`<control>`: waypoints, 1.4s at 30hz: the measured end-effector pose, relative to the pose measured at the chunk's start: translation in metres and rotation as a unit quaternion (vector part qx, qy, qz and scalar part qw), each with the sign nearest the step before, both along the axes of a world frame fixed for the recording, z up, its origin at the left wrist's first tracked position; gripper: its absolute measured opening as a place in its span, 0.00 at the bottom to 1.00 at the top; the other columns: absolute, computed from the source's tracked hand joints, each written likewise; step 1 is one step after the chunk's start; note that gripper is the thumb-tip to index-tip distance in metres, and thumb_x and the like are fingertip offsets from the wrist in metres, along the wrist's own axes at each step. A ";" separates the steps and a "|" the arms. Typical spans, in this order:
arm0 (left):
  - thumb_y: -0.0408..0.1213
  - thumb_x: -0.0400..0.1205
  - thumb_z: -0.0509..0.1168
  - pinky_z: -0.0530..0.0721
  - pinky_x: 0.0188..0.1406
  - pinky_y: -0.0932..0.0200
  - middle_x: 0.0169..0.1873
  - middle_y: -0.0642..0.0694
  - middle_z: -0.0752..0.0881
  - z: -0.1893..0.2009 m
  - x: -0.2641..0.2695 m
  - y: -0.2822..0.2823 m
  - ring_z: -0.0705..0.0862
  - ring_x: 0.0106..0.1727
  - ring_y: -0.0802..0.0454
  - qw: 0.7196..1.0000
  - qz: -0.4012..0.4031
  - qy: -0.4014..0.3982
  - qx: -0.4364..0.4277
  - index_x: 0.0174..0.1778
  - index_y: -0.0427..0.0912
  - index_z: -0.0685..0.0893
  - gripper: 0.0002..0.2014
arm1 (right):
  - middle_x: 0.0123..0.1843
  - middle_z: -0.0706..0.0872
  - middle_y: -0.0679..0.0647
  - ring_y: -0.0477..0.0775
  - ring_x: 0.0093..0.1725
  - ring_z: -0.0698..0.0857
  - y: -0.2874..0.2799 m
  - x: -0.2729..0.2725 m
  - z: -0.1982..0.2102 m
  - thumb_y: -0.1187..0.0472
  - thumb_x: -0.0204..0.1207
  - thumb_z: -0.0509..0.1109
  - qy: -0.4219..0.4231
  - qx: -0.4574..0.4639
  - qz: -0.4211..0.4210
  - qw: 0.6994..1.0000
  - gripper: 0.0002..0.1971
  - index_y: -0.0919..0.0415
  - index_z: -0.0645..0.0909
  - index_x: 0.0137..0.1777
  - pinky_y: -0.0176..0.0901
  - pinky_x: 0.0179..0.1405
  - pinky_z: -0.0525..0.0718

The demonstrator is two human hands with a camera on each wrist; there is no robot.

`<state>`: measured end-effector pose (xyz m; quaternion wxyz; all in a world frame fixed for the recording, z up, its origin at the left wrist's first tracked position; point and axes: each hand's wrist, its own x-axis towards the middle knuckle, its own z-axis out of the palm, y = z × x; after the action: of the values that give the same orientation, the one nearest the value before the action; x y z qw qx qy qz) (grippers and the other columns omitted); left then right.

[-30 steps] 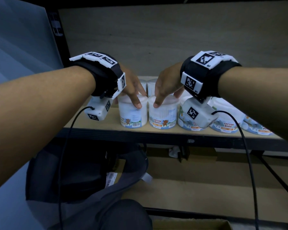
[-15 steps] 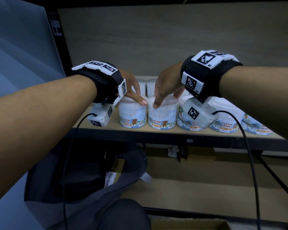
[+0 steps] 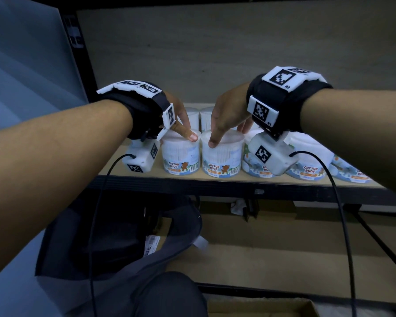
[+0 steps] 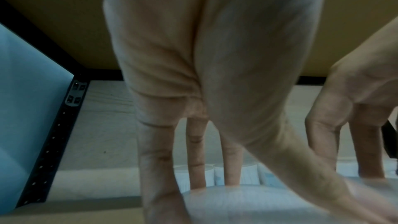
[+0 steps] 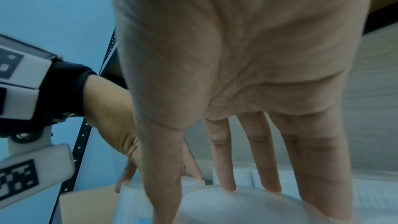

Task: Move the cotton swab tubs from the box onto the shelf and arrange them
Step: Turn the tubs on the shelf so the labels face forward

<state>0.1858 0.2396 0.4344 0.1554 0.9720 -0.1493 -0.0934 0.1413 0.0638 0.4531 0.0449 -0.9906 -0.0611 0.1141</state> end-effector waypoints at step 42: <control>0.52 0.77 0.73 0.75 0.54 0.62 0.56 0.53 0.83 0.041 0.058 -0.210 0.81 0.56 0.52 0.958 -0.156 -0.219 0.102 0.62 0.52 0.85 0.19 | 0.58 0.85 0.56 0.62 0.57 0.86 -0.212 0.037 0.039 0.51 0.74 0.77 -0.083 0.000 -0.138 0.987 0.21 0.57 0.84 0.65 0.54 0.52 0.89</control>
<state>0.2436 0.0292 0.4750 0.0021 0.9441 -0.3188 0.0844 0.1779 -0.1482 0.4919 0.0554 -0.9955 0.0731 0.0241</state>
